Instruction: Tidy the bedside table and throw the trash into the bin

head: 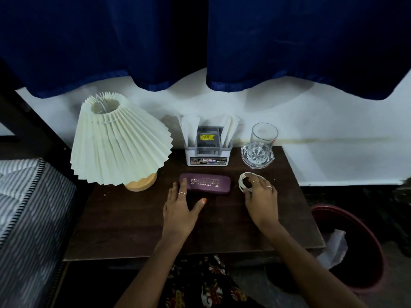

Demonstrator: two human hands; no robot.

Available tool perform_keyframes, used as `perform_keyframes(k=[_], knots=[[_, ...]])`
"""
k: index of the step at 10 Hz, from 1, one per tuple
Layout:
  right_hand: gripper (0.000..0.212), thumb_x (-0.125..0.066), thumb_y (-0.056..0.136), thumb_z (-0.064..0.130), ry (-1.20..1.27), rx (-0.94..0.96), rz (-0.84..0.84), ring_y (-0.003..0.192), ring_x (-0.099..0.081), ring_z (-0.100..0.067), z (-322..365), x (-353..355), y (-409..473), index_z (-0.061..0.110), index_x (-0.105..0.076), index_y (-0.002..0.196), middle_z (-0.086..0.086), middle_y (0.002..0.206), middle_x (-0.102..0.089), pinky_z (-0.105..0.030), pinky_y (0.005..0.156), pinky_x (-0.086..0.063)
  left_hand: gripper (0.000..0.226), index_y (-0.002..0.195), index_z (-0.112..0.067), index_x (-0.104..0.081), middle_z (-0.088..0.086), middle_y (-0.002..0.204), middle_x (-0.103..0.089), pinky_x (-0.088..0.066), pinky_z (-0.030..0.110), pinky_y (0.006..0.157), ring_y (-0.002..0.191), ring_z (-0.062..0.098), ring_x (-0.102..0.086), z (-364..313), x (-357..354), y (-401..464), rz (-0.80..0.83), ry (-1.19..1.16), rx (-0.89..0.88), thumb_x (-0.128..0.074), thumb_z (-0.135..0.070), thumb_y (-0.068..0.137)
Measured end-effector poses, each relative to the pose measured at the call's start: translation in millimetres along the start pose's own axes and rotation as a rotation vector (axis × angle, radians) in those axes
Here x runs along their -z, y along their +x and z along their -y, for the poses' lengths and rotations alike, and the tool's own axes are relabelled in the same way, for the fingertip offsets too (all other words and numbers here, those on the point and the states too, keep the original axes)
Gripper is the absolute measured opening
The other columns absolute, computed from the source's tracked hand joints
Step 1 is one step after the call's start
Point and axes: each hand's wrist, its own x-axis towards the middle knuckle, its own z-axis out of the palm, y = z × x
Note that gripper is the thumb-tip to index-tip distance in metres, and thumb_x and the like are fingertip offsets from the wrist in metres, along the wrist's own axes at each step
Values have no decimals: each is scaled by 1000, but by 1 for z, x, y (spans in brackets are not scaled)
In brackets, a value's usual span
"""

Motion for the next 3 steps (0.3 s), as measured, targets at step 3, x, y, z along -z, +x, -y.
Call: perform_keyframes(k=[3], knots=[[73,-38,68,-20,234,123,83,130,-47,-27,42,81,-18,13,-52,132,-13,140,-51,-33,109,-36,81,150,-18,-18,2,159,-14,-18,41,118,147,20,-7,-34,47,-48,-1,20,-103,-58,-49,86]])
